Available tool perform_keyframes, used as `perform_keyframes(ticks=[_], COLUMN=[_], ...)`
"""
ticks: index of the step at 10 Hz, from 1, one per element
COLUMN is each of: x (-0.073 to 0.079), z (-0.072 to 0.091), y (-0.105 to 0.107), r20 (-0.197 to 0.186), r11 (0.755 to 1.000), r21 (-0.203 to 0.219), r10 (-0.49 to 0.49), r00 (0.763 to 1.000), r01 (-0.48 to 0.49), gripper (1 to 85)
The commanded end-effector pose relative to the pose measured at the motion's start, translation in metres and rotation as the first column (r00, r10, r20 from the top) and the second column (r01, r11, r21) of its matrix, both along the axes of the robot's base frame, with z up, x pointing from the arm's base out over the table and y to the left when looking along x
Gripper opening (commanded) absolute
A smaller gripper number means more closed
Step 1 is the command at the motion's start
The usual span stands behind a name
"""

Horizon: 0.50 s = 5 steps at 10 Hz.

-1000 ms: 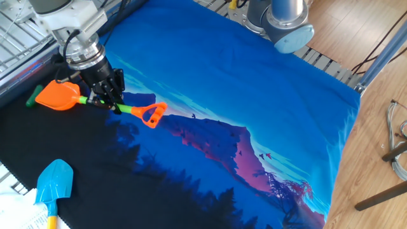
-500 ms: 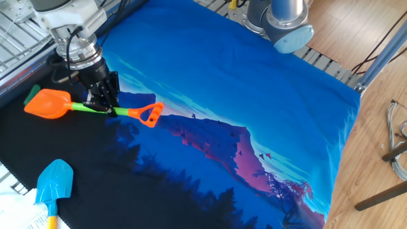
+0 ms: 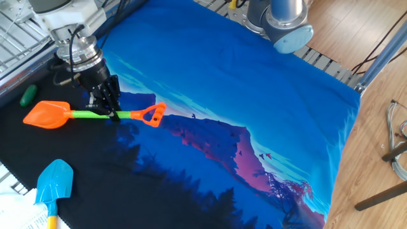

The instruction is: Use a shovel to scoop up an object

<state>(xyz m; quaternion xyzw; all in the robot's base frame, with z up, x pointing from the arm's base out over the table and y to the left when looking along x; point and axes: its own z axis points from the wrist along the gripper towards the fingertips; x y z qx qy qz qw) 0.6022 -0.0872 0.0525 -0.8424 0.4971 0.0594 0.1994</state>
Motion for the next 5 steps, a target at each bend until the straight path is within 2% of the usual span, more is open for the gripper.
perform_keyframes(ticks=[1, 3, 4, 5], x=[-0.003, -0.011, -0.012, -0.008], z=[-0.001, -0.005, -0.007, -0.010], y=[-0.010, -0.015, -0.019, -0.028], r20=[-0.005, -0.054, -0.101, -0.128], r11=[1.000, 0.993, 0.973, 0.935], r21=[0.001, 0.015, 0.003, -0.030], r10=[-0.028, -0.119, -0.230, -0.354], r00=[1.000, 0.991, 0.968, 0.926], r01=[0.028, 0.120, 0.231, 0.353], gripper=[1.3, 1.3, 1.3, 1.3])
